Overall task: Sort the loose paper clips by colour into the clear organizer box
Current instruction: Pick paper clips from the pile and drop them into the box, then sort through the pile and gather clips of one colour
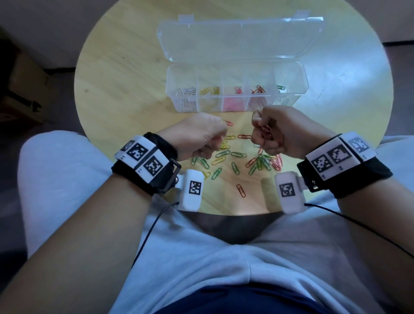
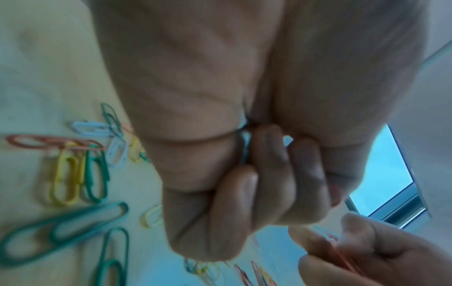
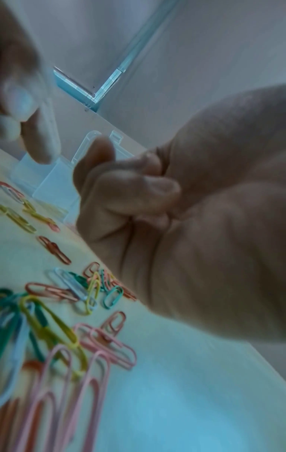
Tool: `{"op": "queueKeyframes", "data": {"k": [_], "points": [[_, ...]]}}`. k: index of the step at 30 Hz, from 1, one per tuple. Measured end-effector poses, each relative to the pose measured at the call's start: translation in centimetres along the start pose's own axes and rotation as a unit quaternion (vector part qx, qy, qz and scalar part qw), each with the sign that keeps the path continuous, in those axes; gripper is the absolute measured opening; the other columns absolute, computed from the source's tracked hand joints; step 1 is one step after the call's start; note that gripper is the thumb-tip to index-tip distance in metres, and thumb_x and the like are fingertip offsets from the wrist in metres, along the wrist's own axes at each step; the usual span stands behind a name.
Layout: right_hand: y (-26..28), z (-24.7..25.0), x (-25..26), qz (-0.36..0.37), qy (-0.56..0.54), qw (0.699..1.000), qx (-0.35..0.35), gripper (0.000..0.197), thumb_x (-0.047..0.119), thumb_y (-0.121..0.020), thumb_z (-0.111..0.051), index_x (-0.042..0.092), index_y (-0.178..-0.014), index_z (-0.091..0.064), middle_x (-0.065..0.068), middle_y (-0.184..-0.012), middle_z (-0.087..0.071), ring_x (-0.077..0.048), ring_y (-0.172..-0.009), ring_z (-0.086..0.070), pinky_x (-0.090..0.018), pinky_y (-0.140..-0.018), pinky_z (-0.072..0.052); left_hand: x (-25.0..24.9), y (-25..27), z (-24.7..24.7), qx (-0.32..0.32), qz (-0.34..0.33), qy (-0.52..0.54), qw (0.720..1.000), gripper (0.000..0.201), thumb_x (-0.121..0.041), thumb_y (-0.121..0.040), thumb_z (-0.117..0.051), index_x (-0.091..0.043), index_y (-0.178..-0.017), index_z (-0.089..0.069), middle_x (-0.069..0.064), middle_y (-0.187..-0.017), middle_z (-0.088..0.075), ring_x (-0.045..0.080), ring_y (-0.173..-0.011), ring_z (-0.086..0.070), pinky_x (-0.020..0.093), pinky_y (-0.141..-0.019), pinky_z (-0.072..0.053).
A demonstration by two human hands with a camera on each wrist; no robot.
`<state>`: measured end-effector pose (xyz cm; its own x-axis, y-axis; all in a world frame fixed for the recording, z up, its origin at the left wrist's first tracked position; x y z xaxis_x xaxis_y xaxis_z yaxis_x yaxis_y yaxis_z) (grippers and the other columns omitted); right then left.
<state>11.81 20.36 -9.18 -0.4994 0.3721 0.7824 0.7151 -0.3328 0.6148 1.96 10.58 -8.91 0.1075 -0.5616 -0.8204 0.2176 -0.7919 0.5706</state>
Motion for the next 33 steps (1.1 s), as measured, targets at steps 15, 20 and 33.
{"op": "queueKeyframes", "data": {"k": [15,20,33], "points": [[0.2,0.7,5.4,0.099,0.116,0.984,-0.095,0.023,-0.005,-0.085,-0.033,0.013,-0.075,-0.044,-0.012,-0.056,-0.051,-0.015,-0.043,-0.033,-0.021,-0.044,-0.023,0.3,1.0,2.5,-0.095,0.011,-0.117,0.989,0.033,-0.003,-0.092,-0.032,-0.013,-0.073,-0.057,0.000,-0.059,-0.043,0.009,-0.043,-0.032,0.022,-0.042,-0.024],[-0.8,0.2,10.8,0.159,0.205,0.955,-0.146,0.014,0.007,-0.085,-0.039,0.017,-0.084,-0.048,-0.012,-0.077,-0.064,-0.020,-0.056,-0.048,-0.027,-0.049,-0.036,-1.6,1.5,4.1,-0.146,-0.026,-0.148,0.978,0.035,0.001,-0.090,-0.034,-0.014,-0.071,-0.059,0.005,-0.064,-0.047,0.012,-0.049,-0.034,0.025,-0.047,-0.025],[0.6,0.9,10.4,0.204,0.169,0.952,-0.154,0.032,0.041,-0.096,-0.051,0.018,-0.119,-0.054,-0.007,-0.113,-0.064,-0.022,-0.101,-0.064,-0.042,-0.095,-0.049,-8.1,0.8,2.5,-0.154,-0.079,-0.263,0.949,0.035,-0.002,-0.092,-0.037,-0.021,-0.070,-0.057,-0.005,-0.069,-0.050,0.009,-0.057,-0.042,0.025,-0.050,-0.031]]}}
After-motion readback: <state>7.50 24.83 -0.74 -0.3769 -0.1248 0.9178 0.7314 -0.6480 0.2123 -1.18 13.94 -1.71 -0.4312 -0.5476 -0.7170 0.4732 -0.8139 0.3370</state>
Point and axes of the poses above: each hand's wrist, its own y-axis away from the middle knuckle, its own z-axis out of the back of the hand, x = y × z, the point moved 8 cm from there along -y, towards the middle knuckle
